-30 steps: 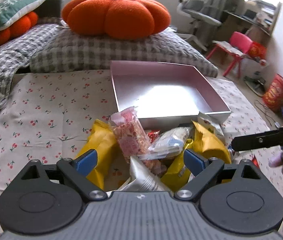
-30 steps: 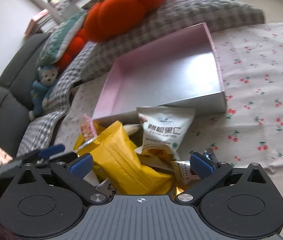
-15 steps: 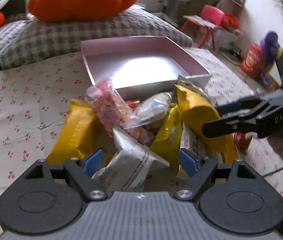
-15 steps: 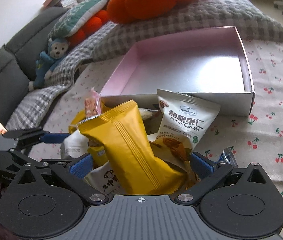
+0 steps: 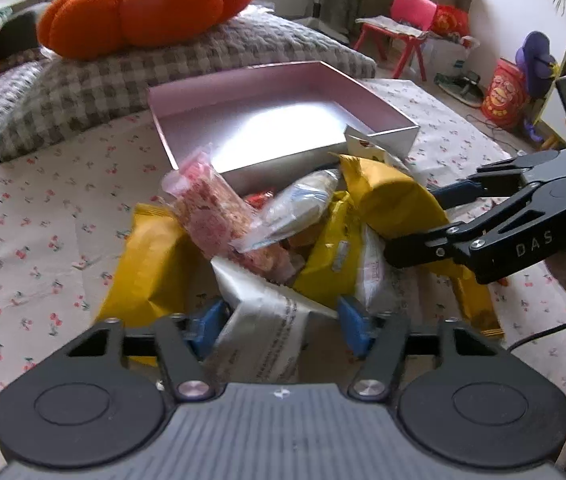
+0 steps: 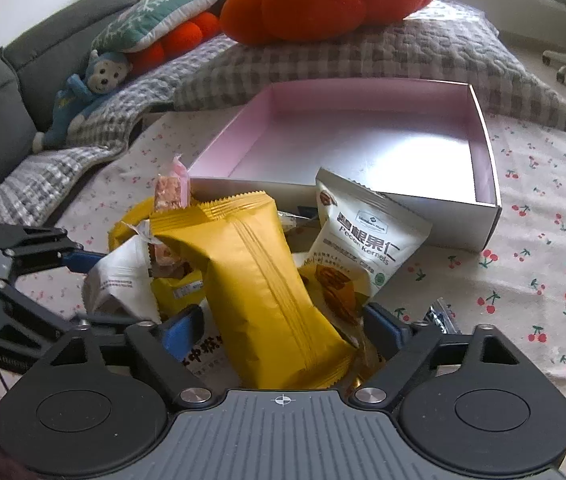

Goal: Organize snacks
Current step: 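Grasp a white snack packet with the left gripper while the right grasps a yellow pack, then lift the white packet and yellow pack and carry both toward the pink box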

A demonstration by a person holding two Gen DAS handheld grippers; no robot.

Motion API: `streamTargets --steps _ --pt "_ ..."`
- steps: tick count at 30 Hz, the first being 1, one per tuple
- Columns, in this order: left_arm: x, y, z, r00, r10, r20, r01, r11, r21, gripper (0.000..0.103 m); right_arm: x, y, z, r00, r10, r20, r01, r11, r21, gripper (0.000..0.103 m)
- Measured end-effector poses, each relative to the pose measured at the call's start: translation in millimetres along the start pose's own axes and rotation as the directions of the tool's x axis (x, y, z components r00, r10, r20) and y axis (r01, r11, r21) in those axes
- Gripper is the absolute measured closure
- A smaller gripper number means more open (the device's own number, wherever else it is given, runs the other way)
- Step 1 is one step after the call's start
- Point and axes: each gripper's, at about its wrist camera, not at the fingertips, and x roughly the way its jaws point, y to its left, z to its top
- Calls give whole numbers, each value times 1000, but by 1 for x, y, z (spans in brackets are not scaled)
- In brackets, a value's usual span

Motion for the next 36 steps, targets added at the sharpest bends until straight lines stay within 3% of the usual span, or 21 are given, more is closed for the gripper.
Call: streamTargets --steps 4,9,14,17,27,36 --pt "-3 0 -2 1000 23 13 -23 1000 9 53 -2 0 0 1000 -14 8 13 1000 21 41" --pt "-6 2 -2 999 27 18 -27 1000 -6 58 -5 4 2 1000 -21 16 21 1000 22 55" --pt "-7 5 0 998 54 16 -54 998 -34 60 -6 8 4 998 -54 -16 55 997 53 59" --pt "-6 6 2 999 48 9 -48 998 -40 60 -9 7 6 999 -23 -37 27 995 93 60" --pt "-1 -1 -3 998 -13 -58 16 999 48 56 -23 10 9 999 -19 -27 23 990 139 60" --pt "-12 0 1 999 7 -46 -6 1000 15 65 -33 5 11 999 -36 -13 38 983 181 60"
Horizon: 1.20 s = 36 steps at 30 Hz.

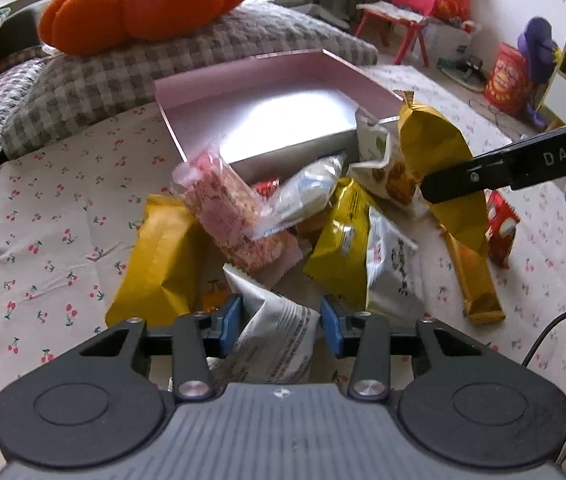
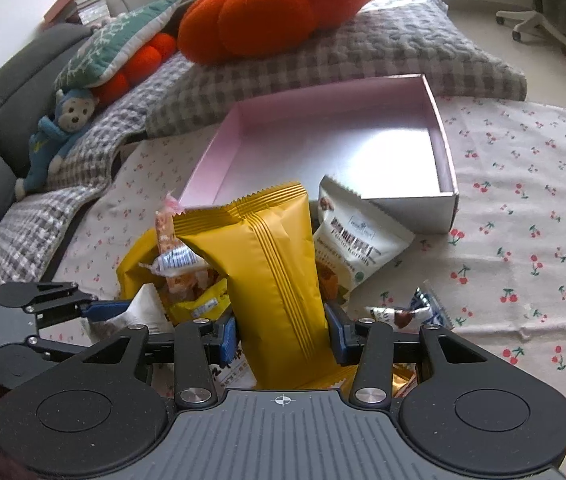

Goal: Organize snacks
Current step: 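Lift the white packet and yellow pack and carry both toward the pink box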

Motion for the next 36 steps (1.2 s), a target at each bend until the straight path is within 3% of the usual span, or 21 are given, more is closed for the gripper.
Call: streamTargets --steps 2,5,9,11,13,14,16,17,20,23,25,28,29,30,31,33,36 --pt "-4 1 3 1000 -3 -2 3 1000 -18 67 -5 -3 3 1000 4 14 -4 1000 12 60" --pt "-11 3 10 1000 -15 11 16 997 -69 95 -14 -9 11 999 0 44 -2 999 37 60" --pt "-14 7 20 1000 -1 30 4 993 -121 96 -22 -15 23 997 -6 75 0 997 76 60" --pt "-14 11 20 1000 -13 19 16 990 -140 88 -24 -18 27 996 -6 87 -2 996 95 60" --pt "-12 13 19 1000 -11 6 12 990 -143 68 -24 -21 28 997 -5 81 -4 993 115 60" --pt "-11 12 18 1000 -3 -7 2 991 -135 64 -23 -22 28 997 -5 73 -4 993 121 60" --pt "-9 6 15 1000 5 -26 -7 996 -88 39 -20 -22 26 999 -14 44 9 993 121 60" --pt "-8 1 13 999 4 -35 -6 999 -53 34 -17 -22 24 1000 -19 23 16 993 118 60" --pt "-4 -20 6 998 8 -55 -2 995 102 30 -12 -22 18 999 -22 -28 25 993 113 60" --pt "2 -36 -4 996 4 -88 17 973 231 29 -9 -20 13 999 -21 -49 26 994 109 60" --pt "10 -42 -11 994 41 -101 -10 957 289 29 -10 -17 11 998 -18 -53 23 994 103 60" --pt "22 -44 -16 987 102 -123 -56 942 332 34 -12 -14 9 998 -15 -56 20 996 88 60" --pt "27 -43 -17 982 127 -141 -74 940 332 39 -12 -13 8 998 -17 -58 22 996 83 60" --pt "32 -41 -18 976 152 -159 -94 941 324 53 -12 -12 7 998 -20 -60 24 997 79 60" --pt "34 -38 -18 971 166 -172 -106 944 311 55 -12 -11 7 998 -22 -62 27 997 77 60" --pt "33 -34 -17 976 152 -158 -106 957 269 65 -13 -11 6 997 -30 -65 35 997 73 60" --pt "27 -31 -16 982 136 -135 -103 969 226 68 -13 -11 5 997 -39 -63 43 997 66 60"
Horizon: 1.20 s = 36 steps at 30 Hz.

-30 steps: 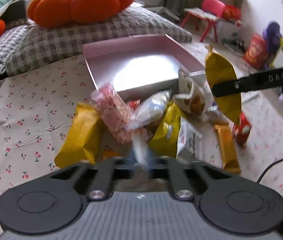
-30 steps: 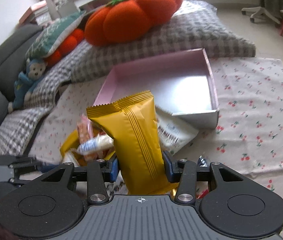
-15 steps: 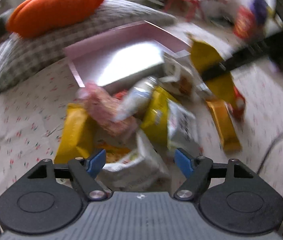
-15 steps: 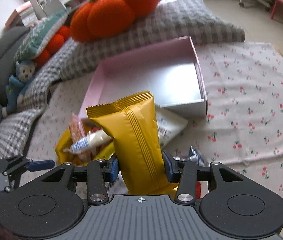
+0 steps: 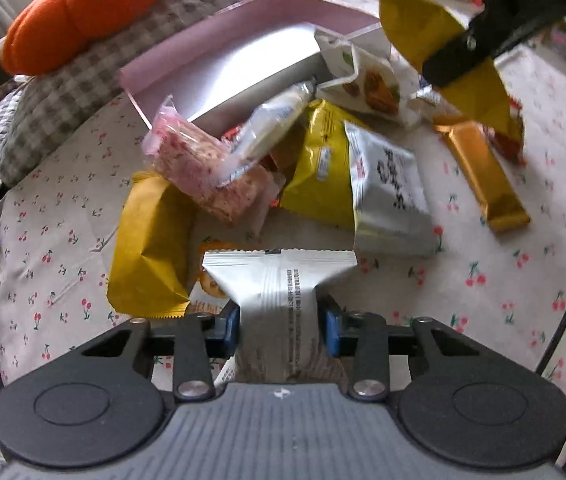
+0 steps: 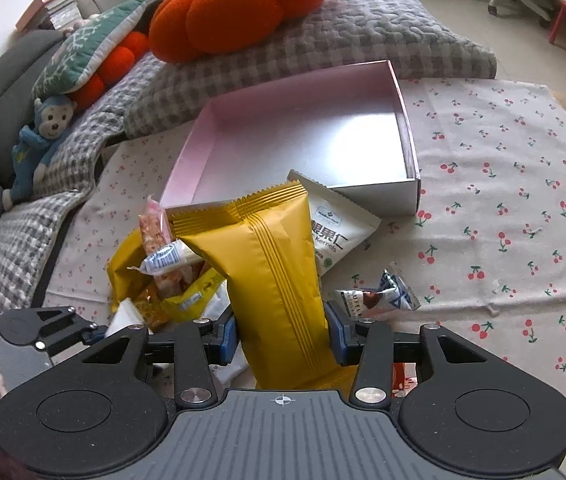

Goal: Organize snacks
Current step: 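Lift the white packet and yellow pack and carry both toward the pink box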

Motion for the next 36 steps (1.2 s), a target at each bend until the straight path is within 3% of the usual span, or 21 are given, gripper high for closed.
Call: streamTargets --steps 7,12,14,17,21,23,26,30,33,34,35,36 --pt "-23 18 4 997 -51 55 58 987 -150 70 -6 -4 7 1000 0 26 0 1000 17 60" --pt "-45 28 13 991 -40 130 68 972 -225 70 -15 -11 22 998 7 70 -10 999 48 62" --pt "-47 29 19 987 -39 155 76 967 -245 70 -17 -14 28 996 12 83 -16 998 55 77" --pt "-46 28 26 985 -42 167 86 960 -268 70 -12 -19 34 998 16 64 -20 997 71 77" --pt "-36 23 32 989 -36 142 74 960 -269 70 4 -22 32 1000 -11 -18 12 999 44 67" --pt "-38 21 30 991 -32 132 66 962 -265 70 11 -24 27 998 5 -57 -2 999 46 50" --pt "-39 20 29 993 -26 118 57 962 -268 70 16 -20 22 995 22 -98 -22 1000 8 34" --pt "-39 20 28 994 -17 105 45 960 -278 70 25 -9 12 990 8 -143 -16 998 -57 33" --pt "-40 20 27 994 -12 104 42 958 -284 70 34 0 4 986 -31 -165 13 994 -111 34" --pt "-41 20 27 994 -11 105 41 957 -286 70 36 2 1 985 -45 -169 23 991 -130 41" --pt "-42 21 27 994 -9 107 40 956 -289 70 38 4 -1 983 -59 -173 33 988 -149 57" --pt "-43 21 27 994 -8 110 41 955 -294 70 40 6 -3 981 -76 -177 46 985 -167 63"
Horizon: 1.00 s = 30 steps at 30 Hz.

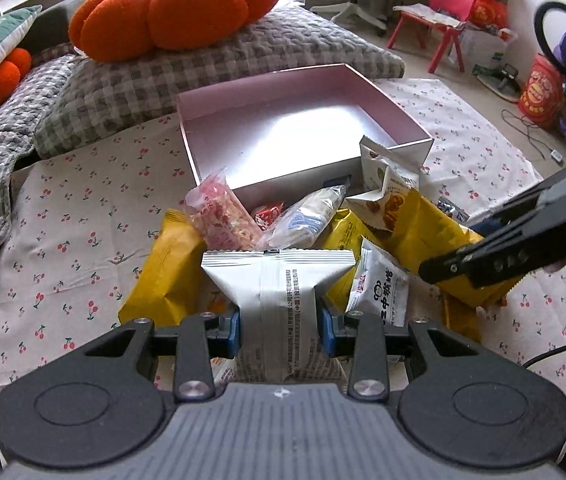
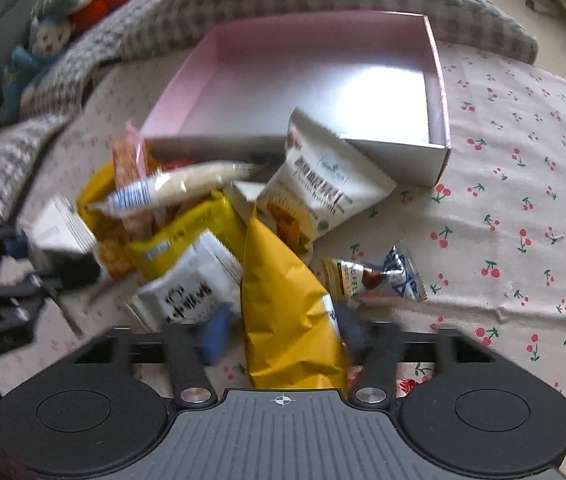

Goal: Organize snacks
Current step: 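Lift the white packet and yellow pack and carry both toward the pink box, then lower both snacks into the pink box and open both grippers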

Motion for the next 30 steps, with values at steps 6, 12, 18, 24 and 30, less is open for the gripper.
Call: streamTargets --steps 6,12,18,24,30 --pt "-8 5 3 999 1 33 1 999 -36 70 -14 6 -2 999 25 39 -25 1000 -14 68" --pt "-11 5 20 998 19 66 -15 997 -74 70 -46 -3 10 988 46 149 -54 997 47 68" --pt "3 5 51 996 8 85 2 993 -117 70 -53 -25 43 976 41 215 -72 988 140 68" --pt "30 7 80 996 31 89 -18 989 -150 70 -43 -44 74 965 22 263 -73 979 189 68" --pt "58 20 97 991 36 129 -5 973 -231 70 -34 -74 100 936 -2 353 -80 973 216 68"
